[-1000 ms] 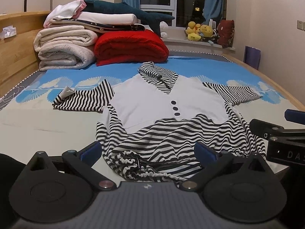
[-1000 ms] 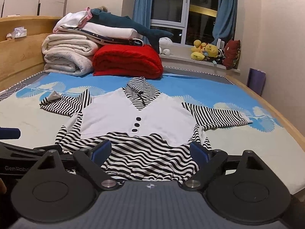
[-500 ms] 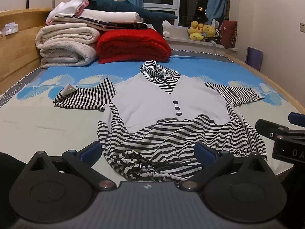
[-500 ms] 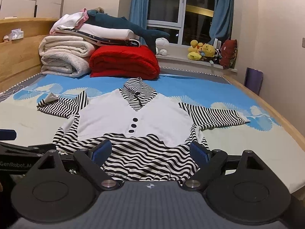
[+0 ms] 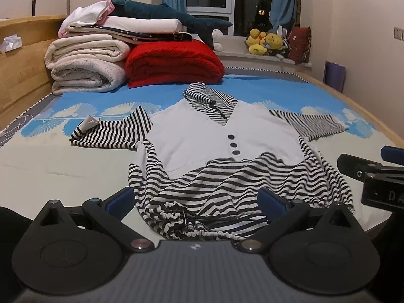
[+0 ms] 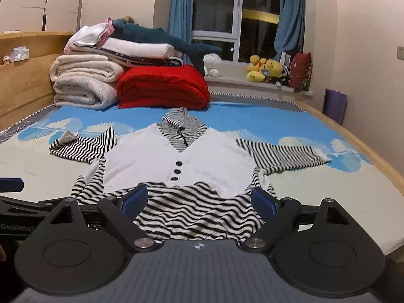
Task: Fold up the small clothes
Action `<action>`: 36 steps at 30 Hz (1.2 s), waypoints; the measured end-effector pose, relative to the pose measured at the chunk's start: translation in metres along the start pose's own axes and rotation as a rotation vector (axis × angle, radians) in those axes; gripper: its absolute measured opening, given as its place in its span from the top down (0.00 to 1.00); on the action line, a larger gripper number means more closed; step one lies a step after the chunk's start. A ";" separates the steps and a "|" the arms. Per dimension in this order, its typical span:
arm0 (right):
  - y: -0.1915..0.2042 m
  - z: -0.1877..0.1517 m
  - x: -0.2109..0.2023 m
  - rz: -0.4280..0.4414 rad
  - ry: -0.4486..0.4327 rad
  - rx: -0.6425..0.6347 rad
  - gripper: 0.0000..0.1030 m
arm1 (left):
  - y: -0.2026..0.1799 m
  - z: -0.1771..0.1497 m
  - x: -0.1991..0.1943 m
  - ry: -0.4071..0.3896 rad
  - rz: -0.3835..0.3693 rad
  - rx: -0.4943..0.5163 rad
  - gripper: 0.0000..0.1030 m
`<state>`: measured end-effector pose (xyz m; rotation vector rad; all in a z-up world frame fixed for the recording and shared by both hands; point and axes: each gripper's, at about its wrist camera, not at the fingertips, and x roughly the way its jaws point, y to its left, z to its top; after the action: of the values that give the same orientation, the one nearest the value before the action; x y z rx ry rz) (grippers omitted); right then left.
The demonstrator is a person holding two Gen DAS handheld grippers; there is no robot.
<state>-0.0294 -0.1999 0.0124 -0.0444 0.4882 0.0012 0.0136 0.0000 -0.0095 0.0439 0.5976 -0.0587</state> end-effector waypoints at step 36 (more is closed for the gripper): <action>-0.041 0.007 -0.004 -0.035 -0.001 0.169 0.29 | -0.019 0.040 -0.010 -0.113 -0.003 0.041 0.00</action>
<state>-0.0290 -0.2410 0.0227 0.1123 0.4852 -0.0747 0.0266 -0.0208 0.0289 0.0785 0.4839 -0.0757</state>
